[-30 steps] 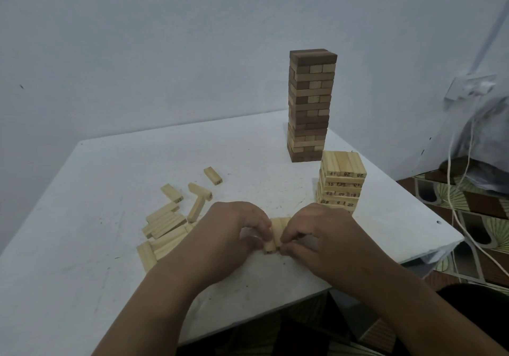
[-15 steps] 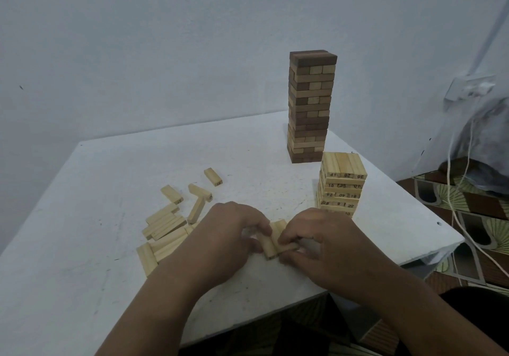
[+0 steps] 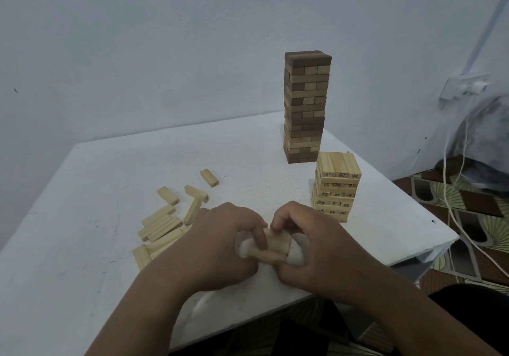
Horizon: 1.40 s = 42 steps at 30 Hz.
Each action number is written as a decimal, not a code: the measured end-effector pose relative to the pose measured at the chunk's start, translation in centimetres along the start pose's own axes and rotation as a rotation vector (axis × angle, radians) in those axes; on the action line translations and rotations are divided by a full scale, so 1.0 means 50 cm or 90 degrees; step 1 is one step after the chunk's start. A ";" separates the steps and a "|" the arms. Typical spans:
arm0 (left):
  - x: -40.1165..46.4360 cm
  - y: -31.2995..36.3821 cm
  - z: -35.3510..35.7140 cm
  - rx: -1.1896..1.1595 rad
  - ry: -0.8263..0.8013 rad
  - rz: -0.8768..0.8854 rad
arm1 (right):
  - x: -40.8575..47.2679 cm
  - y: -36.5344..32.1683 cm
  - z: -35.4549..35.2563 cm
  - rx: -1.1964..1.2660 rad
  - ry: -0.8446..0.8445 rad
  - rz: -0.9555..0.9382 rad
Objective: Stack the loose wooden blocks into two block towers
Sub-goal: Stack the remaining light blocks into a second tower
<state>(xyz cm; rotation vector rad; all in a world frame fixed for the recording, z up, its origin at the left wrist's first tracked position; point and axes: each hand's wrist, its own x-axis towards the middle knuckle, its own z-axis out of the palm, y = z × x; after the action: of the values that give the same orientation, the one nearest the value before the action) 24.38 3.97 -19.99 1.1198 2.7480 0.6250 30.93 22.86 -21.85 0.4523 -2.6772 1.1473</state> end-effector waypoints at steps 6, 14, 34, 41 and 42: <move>0.001 -0.011 0.001 -0.056 0.008 -0.035 | -0.008 0.011 -0.011 -0.097 -0.023 0.073; -0.010 0.013 -0.023 -0.253 0.167 -0.009 | -0.010 -0.020 -0.037 -0.051 0.148 0.044; 0.156 0.169 0.036 -0.465 0.358 -0.029 | 0.004 0.031 -0.143 0.190 0.378 0.067; 0.172 0.167 0.052 -0.480 0.325 -0.080 | 0.007 0.063 -0.142 0.154 0.370 0.147; 0.172 0.167 0.052 -0.484 0.322 -0.082 | 0.007 0.066 -0.142 0.149 0.371 0.152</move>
<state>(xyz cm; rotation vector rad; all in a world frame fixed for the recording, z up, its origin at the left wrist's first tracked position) 24.20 16.15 -18.46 0.6500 2.4596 1.9242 29.85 30.12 -19.11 -0.1645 -2.1344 1.4019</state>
